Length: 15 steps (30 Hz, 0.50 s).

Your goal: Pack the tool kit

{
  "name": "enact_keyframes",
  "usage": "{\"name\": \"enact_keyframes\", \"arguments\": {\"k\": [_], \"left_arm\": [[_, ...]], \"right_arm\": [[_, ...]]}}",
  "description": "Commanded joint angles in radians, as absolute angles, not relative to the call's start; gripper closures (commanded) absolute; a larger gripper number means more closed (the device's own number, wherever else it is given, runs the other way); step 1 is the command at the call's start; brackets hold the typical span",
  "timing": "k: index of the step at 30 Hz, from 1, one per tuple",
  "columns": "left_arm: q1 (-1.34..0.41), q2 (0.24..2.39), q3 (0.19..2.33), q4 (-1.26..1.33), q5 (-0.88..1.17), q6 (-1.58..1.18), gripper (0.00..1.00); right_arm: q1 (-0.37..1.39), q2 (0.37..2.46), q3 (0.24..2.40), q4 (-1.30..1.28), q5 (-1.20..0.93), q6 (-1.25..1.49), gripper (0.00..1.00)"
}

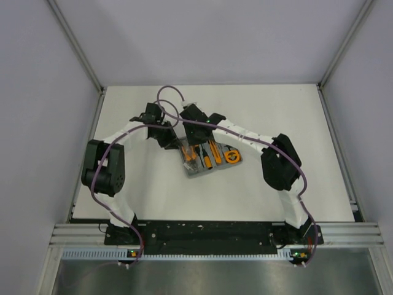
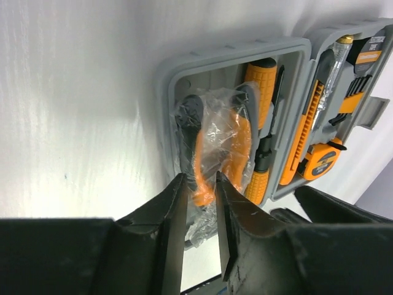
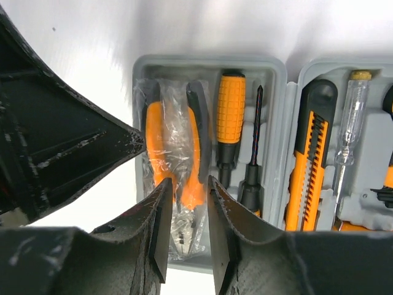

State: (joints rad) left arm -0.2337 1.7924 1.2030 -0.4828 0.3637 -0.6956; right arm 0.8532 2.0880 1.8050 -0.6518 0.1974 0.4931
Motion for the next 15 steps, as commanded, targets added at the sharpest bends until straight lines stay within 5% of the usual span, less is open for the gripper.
{"name": "enact_keyframes", "arguments": {"k": [1,15], "left_arm": [[-0.259,1.741,1.239,-0.512,0.353,-0.752,0.73],[-0.348,1.778,1.239,-0.591,0.195,-0.833,0.86]], "right_arm": [[0.845,2.042,1.773,-0.638,0.141,0.446,0.71],[0.819,2.062,1.689,-0.594,0.031,0.445,0.78]]}}
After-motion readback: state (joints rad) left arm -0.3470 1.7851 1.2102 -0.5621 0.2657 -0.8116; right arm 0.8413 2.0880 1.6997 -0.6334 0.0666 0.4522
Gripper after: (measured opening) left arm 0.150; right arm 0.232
